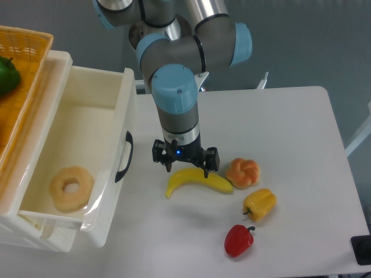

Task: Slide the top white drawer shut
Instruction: 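Lower the gripper beside the drawer front near its black handle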

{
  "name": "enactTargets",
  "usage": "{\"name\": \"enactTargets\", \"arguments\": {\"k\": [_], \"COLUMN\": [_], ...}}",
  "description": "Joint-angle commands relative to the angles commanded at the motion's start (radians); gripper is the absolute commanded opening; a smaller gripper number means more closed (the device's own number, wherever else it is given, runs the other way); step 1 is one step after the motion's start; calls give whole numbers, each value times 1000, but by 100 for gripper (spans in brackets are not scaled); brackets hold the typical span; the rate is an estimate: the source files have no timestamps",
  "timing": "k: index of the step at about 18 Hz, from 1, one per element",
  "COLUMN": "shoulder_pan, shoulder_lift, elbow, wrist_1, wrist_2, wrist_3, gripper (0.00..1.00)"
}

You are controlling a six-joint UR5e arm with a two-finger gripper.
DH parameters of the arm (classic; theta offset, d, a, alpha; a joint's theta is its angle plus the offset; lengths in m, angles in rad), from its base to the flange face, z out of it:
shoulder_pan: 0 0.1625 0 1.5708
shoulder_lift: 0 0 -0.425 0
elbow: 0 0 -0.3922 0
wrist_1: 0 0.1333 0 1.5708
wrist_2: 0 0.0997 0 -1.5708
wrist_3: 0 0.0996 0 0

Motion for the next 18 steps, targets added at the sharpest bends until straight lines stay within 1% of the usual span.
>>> {"name": "enactTargets", "arguments": {"k": [4, 8, 13, 18], "shoulder_pan": [-5, -3, 2, 6], "shoulder_lift": [-23, -32, -45, -48], "elbow": [-1, -11, -21, -23], "wrist_1": [-6, -11, -18, -49], "wrist_2": [-26, -107, -173, -198], "wrist_3": [-11, -45, -69, -72], "gripper": [100, 100, 100, 100]}}
